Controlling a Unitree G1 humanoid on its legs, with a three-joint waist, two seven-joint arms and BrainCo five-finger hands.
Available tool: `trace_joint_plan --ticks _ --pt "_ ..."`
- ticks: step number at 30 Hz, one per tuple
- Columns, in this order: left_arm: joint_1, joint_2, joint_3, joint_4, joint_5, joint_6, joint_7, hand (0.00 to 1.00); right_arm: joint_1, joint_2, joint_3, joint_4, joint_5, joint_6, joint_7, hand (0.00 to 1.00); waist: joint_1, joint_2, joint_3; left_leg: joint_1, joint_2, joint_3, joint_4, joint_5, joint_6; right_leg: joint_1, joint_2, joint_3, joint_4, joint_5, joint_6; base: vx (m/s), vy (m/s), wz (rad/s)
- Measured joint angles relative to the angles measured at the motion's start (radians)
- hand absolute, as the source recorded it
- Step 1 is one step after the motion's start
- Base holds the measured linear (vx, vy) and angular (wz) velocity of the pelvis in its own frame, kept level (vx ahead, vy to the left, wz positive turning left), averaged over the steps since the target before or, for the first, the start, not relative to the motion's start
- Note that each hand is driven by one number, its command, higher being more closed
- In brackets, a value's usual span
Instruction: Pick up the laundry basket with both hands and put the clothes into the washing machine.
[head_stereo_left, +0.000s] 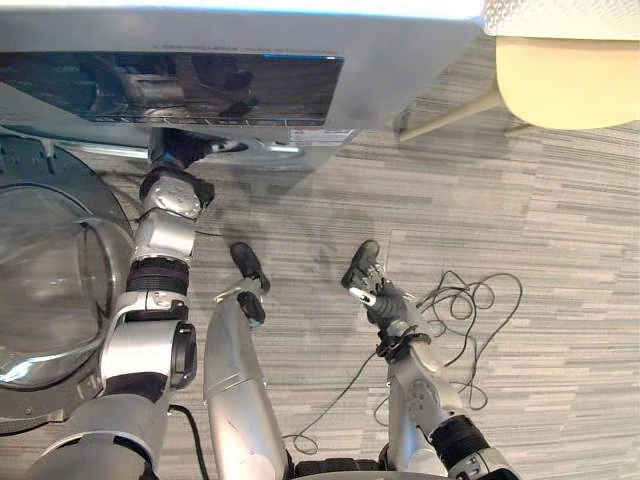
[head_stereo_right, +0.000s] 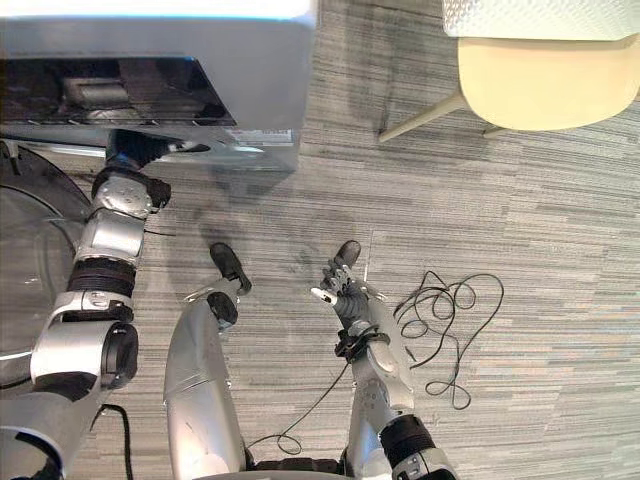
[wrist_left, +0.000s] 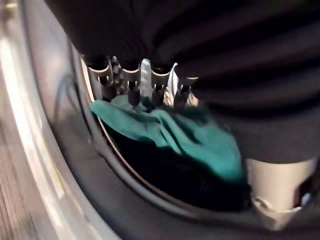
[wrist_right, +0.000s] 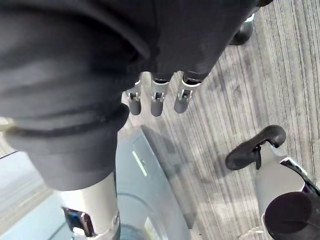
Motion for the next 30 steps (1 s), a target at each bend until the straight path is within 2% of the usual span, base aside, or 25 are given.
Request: trace_joint_plan --ticks 3,5,6,7,8,10,12,16,17,18,21,22,23,24,25,26,27,28,29,30 --pt "0.14 -0.039 0.002 -0.138 -0.136 -0.024 0.023 0.0 0.001 0.002 -0.012 0.0 -0.001 0.008 -0.018 0.0 0.005 0.001 0.0 0.041 -0.002 0.001 -0.016 0.006 -0.005 0.037 0.005 -0.001 -0.013 -0.002 0.003 0.0 0.0 0.0" --pt "0.322 -0.13 -0.001 -0.255 -0.198 -0.058 0.028 0.0 0.005 0.001 -0.037 0.0 -0.002 0.019 -0.023 0.0 0.009 0.003 -0.005 0.095 -0.006 0.006 -0.026 0.009 -0.007 0.089 0.005 0.001 -0.016 -0.007 0.008 0.04 -0.002 0.02" --pt "0.366 -0.158 -0.002 -0.268 -0.205 -0.066 0.028 0.0 0.008 0.001 -0.042 0.0 -0.002 0.019 -0.023 0.0 0.01 0.004 -0.008 0.111 -0.008 0.008 -0.028 0.008 -0.007 0.102 0.004 0.001 -0.017 -0.009 0.01 0.04 0.014 0.06" --pt "0.471 -0.228 -0.01 -0.292 -0.222 -0.071 0.028 0.0 0.021 0.002 -0.058 0.0 -0.004 0.02 -0.024 0.0 0.013 0.005 -0.02 0.148 -0.021 0.009 -0.032 0.007 -0.008 0.137 -0.002 0.003 -0.014 -0.018 0.016 0.03 0.016 0.07" --pt "0.533 -0.263 -0.023 -0.294 -0.222 -0.075 0.028 0.0 0.031 0.001 -0.065 0.002 -0.01 0.021 -0.024 0.0 0.017 0.008 -0.027 0.175 -0.022 0.009 -0.031 -0.002 -0.011 0.163 -0.003 0.005 -0.01 -0.026 0.019 0.03 0.013 0.06" --pt "0.651 -0.317 -0.072 -0.295 -0.22 -0.077 0.024 0.0 0.06 -0.001 -0.079 0.008 -0.043 0.023 -0.026 0.0 0.033 0.011 -0.053 0.23 -0.025 0.009 -0.031 -0.015 -0.018 0.215 -0.005 0.008 -0.006 -0.041 0.024 0.0 0.0 0.0" --pt "0.777 -0.356 -0.133 -0.295 -0.212 -0.08 0.014 0.0 0.093 -0.005 -0.078 0.035 -0.08 0.028 -0.033 0.0 0.034 0.02 -0.084 0.305 -0.038 0.004 -0.031 -0.032 -0.027 0.29 -0.02 0.005 0.008 -0.071 0.036 0.03 -0.012 0.14" --pt "0.966 -0.367 -0.215 -0.337 -0.199 -0.089 -0.034 0.0 0.163 -0.01 -0.08 0.083 -0.122 0.045 -0.035 0.0 0.035 0.06 -0.151 0.428 -0.046 0.006 -0.037 -0.062 -0.036 0.423 -0.026 -0.004 -0.006 -0.101 0.063 0.04 0.005 0.09" --pt "1.007 -0.367 -0.236 -0.34 -0.187 -0.097 -0.061 0.0 0.189 -0.01 -0.098 0.099 -0.141 0.052 -0.035 0.0 0.036 0.074 -0.172 0.465 -0.056 0.009 -0.049 -0.064 -0.037 0.457 -0.032 -0.004 -0.016 -0.104 0.067 0.07 0.091 -0.18" --pt "1.103 -0.366 -0.283 -0.315 -0.184 -0.111 -0.135 0.0 0.225 -0.008 -0.144 0.211 -0.212 0.068 -0.043 0.0 0.039 0.106 -0.233 0.581 -0.08 0.061 -0.111 -0.068 -0.031 0.552 -0.039 0.019 -0.1 -0.066 0.095 0.07 0.117 -0.18" --pt "1.086 -0.372 -0.283 -0.263 -0.193 -0.114 -0.136 0.0 0.229 -0.004 -0.165 0.237 -0.237 0.069 -0.048 0.0 0.033 0.1 -0.241 0.618 -0.092 0.06 -0.124 -0.07 -0.028 0.594 -0.038 0.018 -0.124 -0.049 0.099 0.01 0.068 -0.05" --pt "1.087 -0.374 -0.274 -0.233 -0.193 -0.117 -0.135 0.0 0.22 0.006 -0.165 0.272 -0.238 0.072 -0.05 0.0 0.047 0.095 -0.271 0.621 -0.112 0.061 -0.158 -0.063 -0.019 0.615 -0.024 0.016 -0.184 -0.009 0.129 -0.04 0.054 -0.19" --pt "1.094 -0.387 -0.26 -0.211 -0.195 -0.123 -0.141 0.0 0.221 -0.001 -0.178 0.281 -0.238 0.083 -0.056 0.0 0.066 0.101 -0.29 0.653 -0.106 0.076 -0.222 -0.031 0.011 0.616 -0.009 0.034 -0.11 -0.021 0.168 -0.04 0.011 0.08" --pt "1.113 -0.413 -0.231 -0.207 -0.21 -0.123 -0.133 0.0 0.228 0.015 -0.187 0.3 -0.251 0.083 -0.061 0.0 0.059 0.086 -0.294 0.713 -0.138 0.054 -0.26 -0.012 0.023 0.64 -0.031 0.086 0.207 -0.114 0.191 0.09 -0.119 0.59" --pt "1.147 -0.411 -0.217 -0.219 -0.231 -0.124 -0.126 0.0 0.253 0.026 -0.183 0.323 -0.28 0.082 -0.062 0.0 0.063 0.057 -0.331 0.733 -0.183 0.033 -0.281 0.01 0.025 0.722 -0.023 0.137 0.284 -0.15 0.24 0.15 -0.164 0.92" --pt "1.165 -0.407 -0.21 -0.235 -0.237 -0.124 -0.124 0.0 0.259 0.027 -0.177 0.33 -0.285 0.083 -0.061 0.0 0.07 0.03 -0.356 0.726 -0.208 0.026 -0.276 0.017 0.022 0.758 -0.023 0.156 0.247 -0.195 0.246 0.18 -0.158 0.78" --pt "1.182 -0.409 -0.199 -0.254 -0.253 -0.125 -0.118 0.0 0.244 0.022 -0.172 0.346 -0.299 0.084 -0.059 0.0 0.091 0.003 -0.381 0.711 -0.233 0.021 -0.267 0.021 0.026 0.797 -0.017 0.16 0.178 -0.262 0.225 0.08 -0.118 0.51" --pt "1.186 -0.424 -0.192 -0.256 -0.288 -0.123 -0.11 0.0 0.192 0.011 -0.171 0.392 -0.312 0.083 -0.062 0.0 0.112 0.014 -0.391 0.701 -0.239 0.001 -0.272 0.039 0.029 0.828 -0.008 0.144 0.115 -0.284 0.195 0.0 -0.093 0.46" --pt "1.19 -0.445 -0.19 -0.258 -0.327 -0.124 -0.106 0.0 0.145 -0.018 -0.172 0.446 -0.317 0.081 -0.067 0.0 0.122 0.045 -0.395 0.69 -0.238 -0.014 -0.3 0.068 0.031 0.85 0.013 0.13 0.047 -0.288 0.188 -0.04 -0.067 0.39" --pt "1.194 -0.457 -0.186 -0.264 -0.343 -0.124 -0.107 0.0 0.116 -0.03 -0.171 0.466 -0.317 0.081 -0.068 0.0 0.132 0.056 -0.389 0.689 -0.241 -0.016 -0.317 0.086 0.034 0.862 0.02 0.125 0.013 -0.293 0.177 -0.11 -0.049 0.29"
